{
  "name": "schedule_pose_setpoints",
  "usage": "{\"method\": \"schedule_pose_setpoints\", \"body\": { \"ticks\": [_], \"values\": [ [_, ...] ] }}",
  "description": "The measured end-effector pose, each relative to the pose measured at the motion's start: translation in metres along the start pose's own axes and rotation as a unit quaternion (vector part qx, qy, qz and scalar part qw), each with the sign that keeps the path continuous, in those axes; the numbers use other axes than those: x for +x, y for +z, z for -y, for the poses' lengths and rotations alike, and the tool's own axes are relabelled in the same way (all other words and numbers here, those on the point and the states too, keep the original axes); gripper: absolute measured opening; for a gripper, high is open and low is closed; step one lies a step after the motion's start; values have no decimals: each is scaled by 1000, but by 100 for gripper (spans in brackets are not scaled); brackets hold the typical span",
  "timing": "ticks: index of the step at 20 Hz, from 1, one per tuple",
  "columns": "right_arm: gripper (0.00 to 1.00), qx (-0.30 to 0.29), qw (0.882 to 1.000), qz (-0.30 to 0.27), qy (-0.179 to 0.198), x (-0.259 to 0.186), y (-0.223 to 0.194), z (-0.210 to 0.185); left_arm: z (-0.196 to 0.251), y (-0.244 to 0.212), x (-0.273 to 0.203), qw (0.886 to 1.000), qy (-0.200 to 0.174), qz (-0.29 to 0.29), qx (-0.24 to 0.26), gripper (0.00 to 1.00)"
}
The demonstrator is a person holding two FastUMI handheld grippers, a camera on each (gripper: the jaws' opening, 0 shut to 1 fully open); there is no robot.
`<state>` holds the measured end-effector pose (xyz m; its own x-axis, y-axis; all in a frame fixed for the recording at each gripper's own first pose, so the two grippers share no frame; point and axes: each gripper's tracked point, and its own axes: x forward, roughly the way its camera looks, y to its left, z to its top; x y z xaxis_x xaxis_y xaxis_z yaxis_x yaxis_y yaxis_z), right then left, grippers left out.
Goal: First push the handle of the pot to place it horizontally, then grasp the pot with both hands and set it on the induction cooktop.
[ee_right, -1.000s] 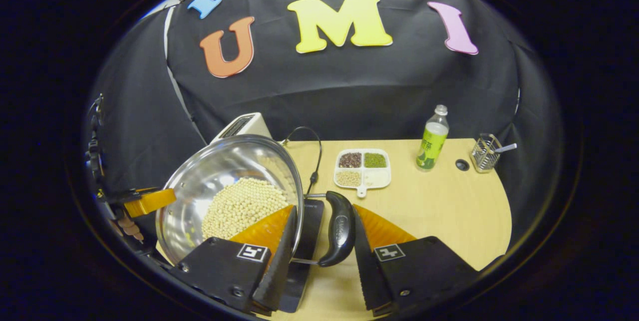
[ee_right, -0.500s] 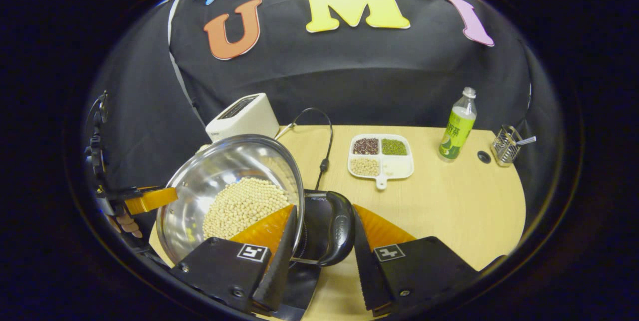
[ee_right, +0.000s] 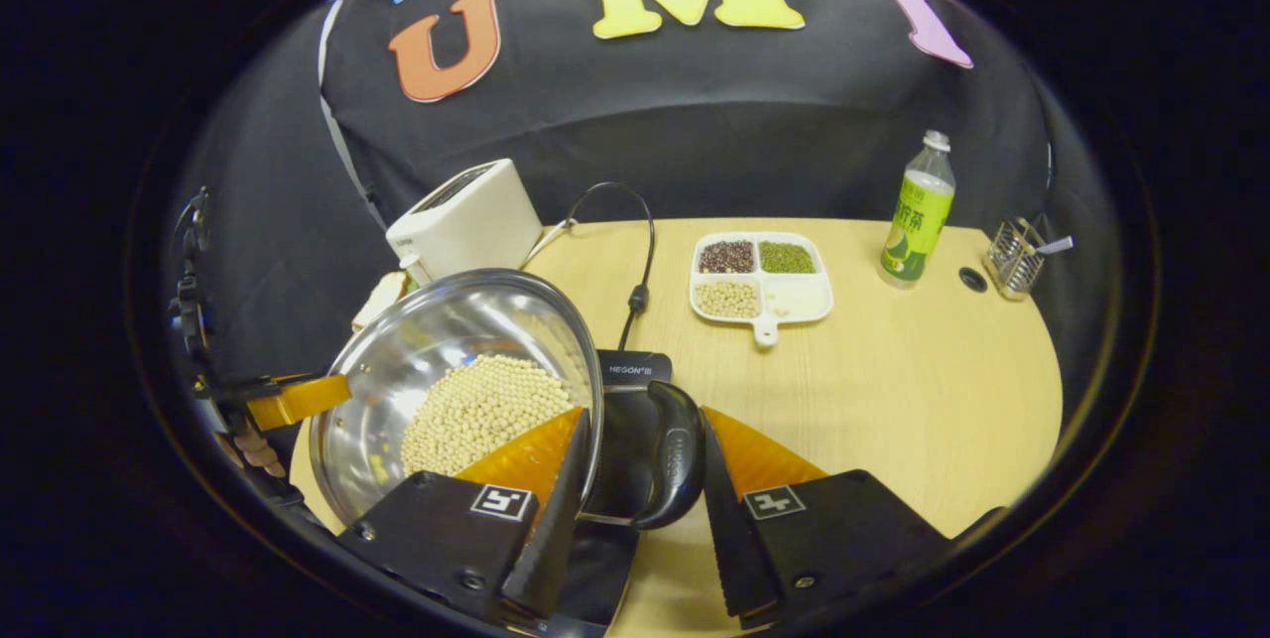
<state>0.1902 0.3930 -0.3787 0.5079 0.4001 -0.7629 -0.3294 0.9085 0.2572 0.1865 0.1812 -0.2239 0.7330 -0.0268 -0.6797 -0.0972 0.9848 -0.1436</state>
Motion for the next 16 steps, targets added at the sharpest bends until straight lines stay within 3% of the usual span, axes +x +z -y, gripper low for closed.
{"method": "schedule_pose_setpoints", "body": {
  "ticks": [4,5,6,7,8,15,16],
  "values": [
    [64,7,999,25,23,1,2,-1,2,2,3,1000,-6,20,7,56],
    [63,7,999,25,23,1,1,-1,3,3,1,1000,-7,23,2,51],
    [63,9,999,27,25,1,1,0,3,3,0,1000,-8,22,1,56],
    [63,8,999,27,26,1,1,0,3,3,-1,1000,-8,24,1,46],
    [63,10,999,29,27,1,2,0,1,3,-1,1000,-8,24,3,57],
    [66,19,999,42,24,1,-1,2,2,2,-3,1000,-14,21,1,58],
    [72,15,999,38,27,0,-1,1,1,3,-2,1000,-15,20,-2,58]
  ]
}}
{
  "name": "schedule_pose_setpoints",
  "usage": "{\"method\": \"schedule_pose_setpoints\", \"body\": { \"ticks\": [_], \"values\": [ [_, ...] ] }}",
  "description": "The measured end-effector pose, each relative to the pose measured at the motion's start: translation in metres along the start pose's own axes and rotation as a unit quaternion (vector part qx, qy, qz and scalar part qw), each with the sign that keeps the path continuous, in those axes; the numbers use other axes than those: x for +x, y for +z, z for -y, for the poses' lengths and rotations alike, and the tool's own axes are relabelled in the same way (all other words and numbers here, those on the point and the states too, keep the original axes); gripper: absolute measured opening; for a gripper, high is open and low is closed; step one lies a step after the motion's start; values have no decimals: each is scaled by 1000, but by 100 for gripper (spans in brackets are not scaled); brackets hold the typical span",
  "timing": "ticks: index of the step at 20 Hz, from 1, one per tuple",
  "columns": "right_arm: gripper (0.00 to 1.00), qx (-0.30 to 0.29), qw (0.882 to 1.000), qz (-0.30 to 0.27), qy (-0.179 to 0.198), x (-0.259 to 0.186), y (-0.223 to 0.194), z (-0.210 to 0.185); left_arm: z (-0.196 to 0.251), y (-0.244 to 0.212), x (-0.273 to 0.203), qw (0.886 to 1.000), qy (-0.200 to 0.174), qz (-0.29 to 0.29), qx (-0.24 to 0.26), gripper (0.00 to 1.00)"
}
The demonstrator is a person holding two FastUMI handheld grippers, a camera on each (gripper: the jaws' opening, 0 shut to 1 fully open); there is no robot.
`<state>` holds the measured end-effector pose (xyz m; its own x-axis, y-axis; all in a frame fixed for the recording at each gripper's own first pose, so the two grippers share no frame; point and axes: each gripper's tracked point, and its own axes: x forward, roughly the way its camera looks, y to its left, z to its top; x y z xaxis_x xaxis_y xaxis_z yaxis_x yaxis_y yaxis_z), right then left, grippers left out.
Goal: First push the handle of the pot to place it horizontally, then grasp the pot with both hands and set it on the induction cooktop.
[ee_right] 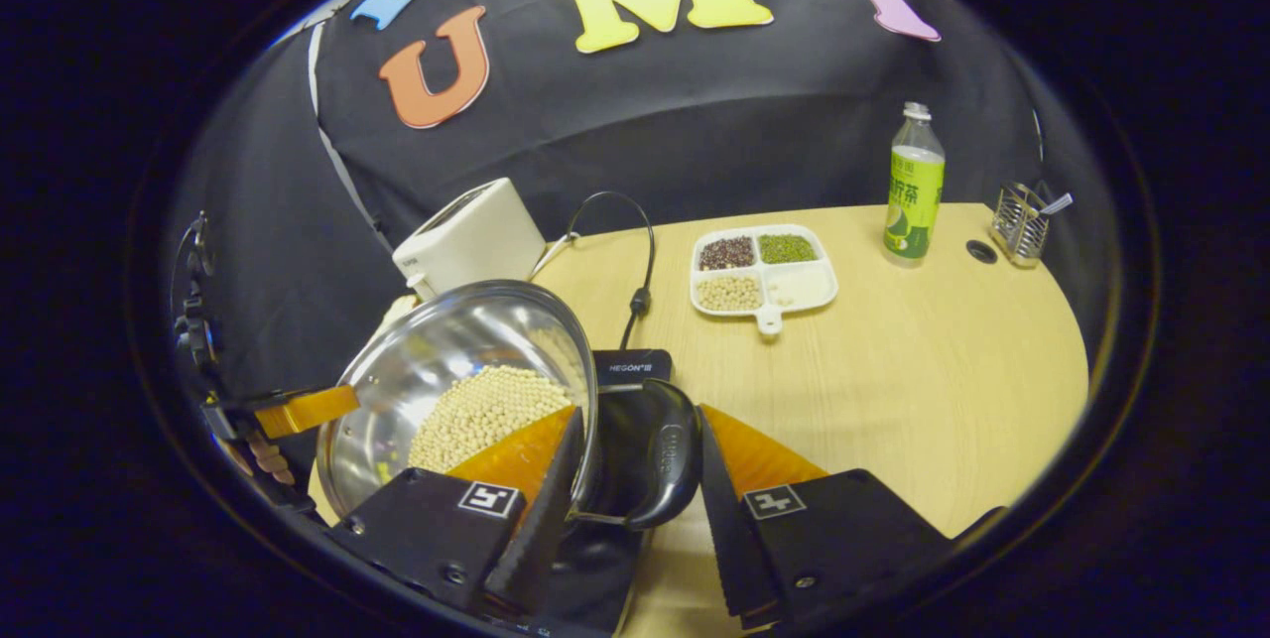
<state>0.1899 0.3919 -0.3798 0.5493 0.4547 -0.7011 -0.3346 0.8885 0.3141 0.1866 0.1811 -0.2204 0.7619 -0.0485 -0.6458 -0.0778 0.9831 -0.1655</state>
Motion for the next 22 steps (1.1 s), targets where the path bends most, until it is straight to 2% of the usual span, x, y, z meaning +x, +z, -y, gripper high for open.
{"method": "schedule_pose_setpoints", "body": {
  "ticks": [4,5,6,7,8,9,10,11,12,14,17,22],
  "values": [
    [74,-2,1000,21,-6,-13,7,2,-1,-2,-7,1000,0,-11,-20,61],
    [74,-3,1000,28,-7,-18,10,3,-1,-1,-11,1000,-1,-10,-21,52],
    [76,-5,999,38,-7,-25,13,3,-3,-1,-14,1000,4,-7,-20,65],
    [77,-5,999,49,-11,-34,15,4,-6,1,-19,1000,9,-1,-16,66],
    [79,-6,998,52,-15,-42,14,6,-7,3,-25,1000,14,4,-14,73],
    [84,-6,998,56,-19,-49,14,7,-11,4,-30,1000,23,8,-12,63],
    [93,-7,998,64,-20,-57,15,8,-12,4,-39,1000,26,10,-13,81],
    [93,-7,997,71,-24,-65,15,9,-11,5,-47,999,27,14,-15,69],
    [94,-9,997,78,-25,-74,14,8,-12,6,-54,999,28,20,-15,85],
    [94,-20,995,93,-31,-94,12,9,-8,8,-73,999,27,34,-8,91],
    [94,-38,991,120,-52,-126,6,14,3,7,-97,998,24,53,1,94],
    [94,-37,986,153,-58,-181,-4,20,28,5,-145,995,19,97,15,96]
  ]
}}
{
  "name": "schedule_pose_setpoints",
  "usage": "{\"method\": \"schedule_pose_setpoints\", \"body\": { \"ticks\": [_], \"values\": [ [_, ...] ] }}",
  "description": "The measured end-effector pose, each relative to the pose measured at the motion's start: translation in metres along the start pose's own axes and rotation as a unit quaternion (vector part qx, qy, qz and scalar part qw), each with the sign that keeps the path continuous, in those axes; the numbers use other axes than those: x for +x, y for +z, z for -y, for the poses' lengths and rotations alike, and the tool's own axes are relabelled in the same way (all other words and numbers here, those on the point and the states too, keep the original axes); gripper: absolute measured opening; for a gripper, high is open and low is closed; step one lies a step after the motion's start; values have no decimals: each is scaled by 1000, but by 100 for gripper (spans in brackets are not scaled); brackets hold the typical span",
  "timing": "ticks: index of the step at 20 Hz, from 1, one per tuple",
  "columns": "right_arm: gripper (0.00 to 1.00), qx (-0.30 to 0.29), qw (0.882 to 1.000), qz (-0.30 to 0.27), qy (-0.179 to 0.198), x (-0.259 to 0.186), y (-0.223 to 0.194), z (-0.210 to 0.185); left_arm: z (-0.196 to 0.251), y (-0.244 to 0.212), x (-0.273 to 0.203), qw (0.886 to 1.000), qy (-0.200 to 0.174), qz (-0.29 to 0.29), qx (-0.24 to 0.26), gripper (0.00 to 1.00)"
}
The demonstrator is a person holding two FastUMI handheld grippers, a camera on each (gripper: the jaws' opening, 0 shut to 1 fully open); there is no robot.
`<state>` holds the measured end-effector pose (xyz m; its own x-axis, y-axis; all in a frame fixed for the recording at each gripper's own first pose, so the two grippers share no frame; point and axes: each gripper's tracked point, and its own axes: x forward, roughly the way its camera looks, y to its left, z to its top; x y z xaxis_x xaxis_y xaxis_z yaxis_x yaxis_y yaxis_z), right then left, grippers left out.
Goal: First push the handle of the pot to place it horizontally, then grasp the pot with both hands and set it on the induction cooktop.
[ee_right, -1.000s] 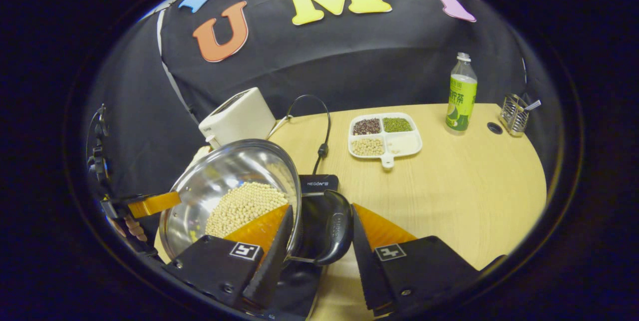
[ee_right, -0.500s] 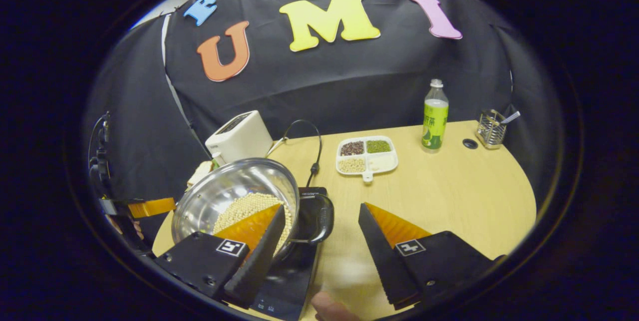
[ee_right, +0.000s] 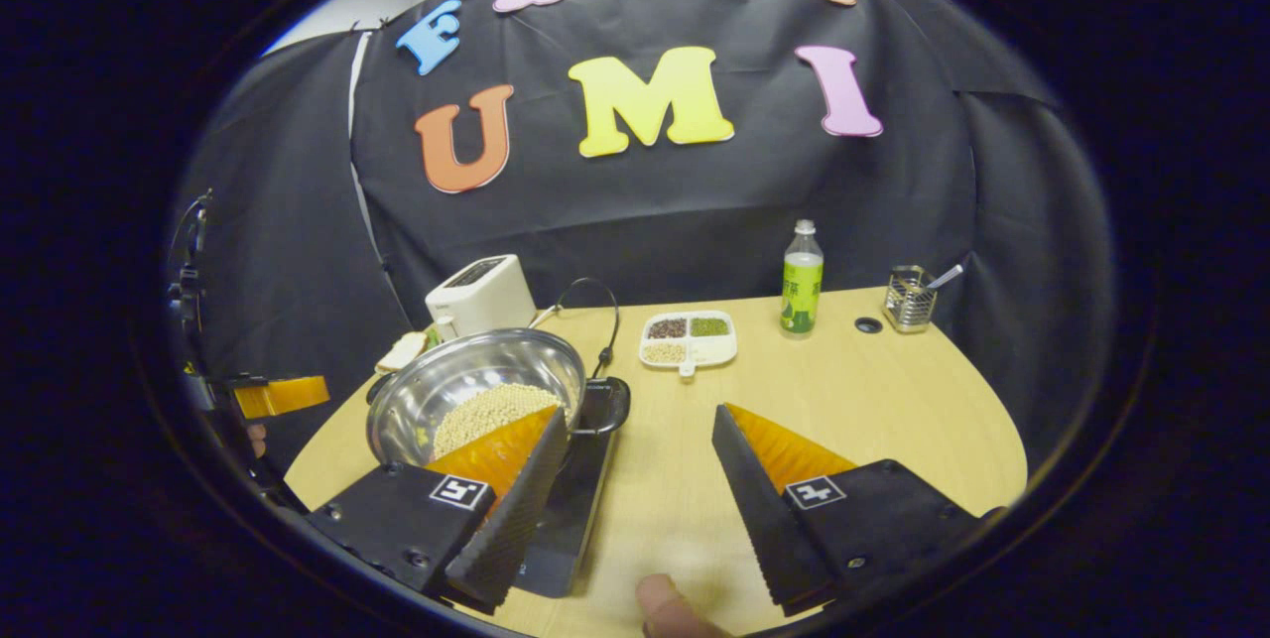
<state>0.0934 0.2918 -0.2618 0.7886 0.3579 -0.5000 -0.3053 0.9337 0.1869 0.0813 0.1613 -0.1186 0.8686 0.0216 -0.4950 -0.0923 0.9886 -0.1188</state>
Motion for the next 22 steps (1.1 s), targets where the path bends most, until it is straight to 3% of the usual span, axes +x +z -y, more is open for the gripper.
{"method": "schedule_pose_setpoints", "body": {
  "ticks": [9,14,22],
  "values": [
    [97,-4,998,63,-32,-82,24,36,41,17,-69,998,-16,66,18,95],
    [97,-5,993,110,-44,-130,39,47,37,37,-94,991,33,125,21,95],
    [97,-5,982,182,-59,-197,63,66,71,66,-139,980,-3,200,6,95]
  ]
}}
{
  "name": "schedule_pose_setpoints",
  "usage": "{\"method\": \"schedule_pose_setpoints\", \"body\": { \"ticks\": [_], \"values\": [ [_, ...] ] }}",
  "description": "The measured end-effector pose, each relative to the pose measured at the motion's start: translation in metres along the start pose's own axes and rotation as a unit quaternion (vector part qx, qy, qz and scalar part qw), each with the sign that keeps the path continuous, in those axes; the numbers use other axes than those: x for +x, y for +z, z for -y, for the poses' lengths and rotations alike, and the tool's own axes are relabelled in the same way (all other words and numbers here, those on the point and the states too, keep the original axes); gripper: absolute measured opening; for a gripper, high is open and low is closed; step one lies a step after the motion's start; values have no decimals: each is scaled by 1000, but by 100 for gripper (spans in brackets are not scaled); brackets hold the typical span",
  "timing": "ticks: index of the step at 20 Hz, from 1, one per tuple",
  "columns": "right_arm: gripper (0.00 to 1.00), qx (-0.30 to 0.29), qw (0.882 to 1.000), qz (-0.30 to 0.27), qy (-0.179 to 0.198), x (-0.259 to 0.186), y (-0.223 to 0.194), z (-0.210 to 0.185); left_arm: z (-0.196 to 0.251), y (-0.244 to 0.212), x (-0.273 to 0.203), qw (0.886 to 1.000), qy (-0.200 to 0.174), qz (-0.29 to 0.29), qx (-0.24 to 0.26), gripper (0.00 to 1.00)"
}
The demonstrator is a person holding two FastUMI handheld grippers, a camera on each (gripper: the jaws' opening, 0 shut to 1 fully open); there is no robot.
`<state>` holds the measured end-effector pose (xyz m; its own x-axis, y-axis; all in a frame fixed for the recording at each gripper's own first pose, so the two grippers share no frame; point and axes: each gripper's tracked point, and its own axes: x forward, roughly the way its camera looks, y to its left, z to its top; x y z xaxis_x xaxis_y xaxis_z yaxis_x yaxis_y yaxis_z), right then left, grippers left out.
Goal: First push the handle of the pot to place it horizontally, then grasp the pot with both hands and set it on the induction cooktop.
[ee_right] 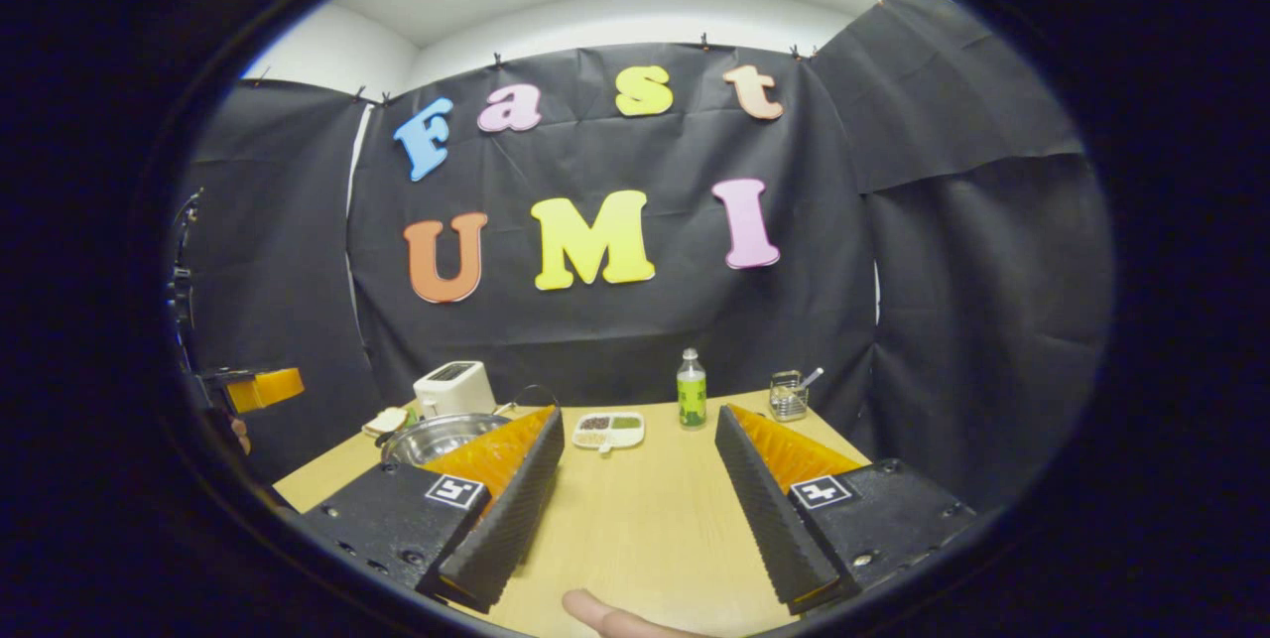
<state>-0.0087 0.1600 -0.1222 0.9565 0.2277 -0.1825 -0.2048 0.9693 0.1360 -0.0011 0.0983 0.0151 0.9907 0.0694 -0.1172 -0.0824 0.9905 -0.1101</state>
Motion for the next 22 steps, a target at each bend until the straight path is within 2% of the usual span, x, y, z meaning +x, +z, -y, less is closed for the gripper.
{"method": "schedule_pose_setpoints", "body": {
  "ticks": [3,6,10,18,22],
  "values": [
    [98,0,1000,14,-2,-15,7,12,15,11,-11,999,-15,28,7,95],
    [97,-8,999,29,-15,-27,11,26,22,4,-20,999,-10,48,13,95],
    [97,-7,999,36,-19,-41,11,41,47,-4,-32,998,-32,50,-9,95],
    [96,9,998,61,-29,-64,24,72,76,9,-56,996,-50,68,26,95],
    [94,5,997,67,-27,-71,27,76,85,15,-63,995,-59,74,14,95]
  ]
}}
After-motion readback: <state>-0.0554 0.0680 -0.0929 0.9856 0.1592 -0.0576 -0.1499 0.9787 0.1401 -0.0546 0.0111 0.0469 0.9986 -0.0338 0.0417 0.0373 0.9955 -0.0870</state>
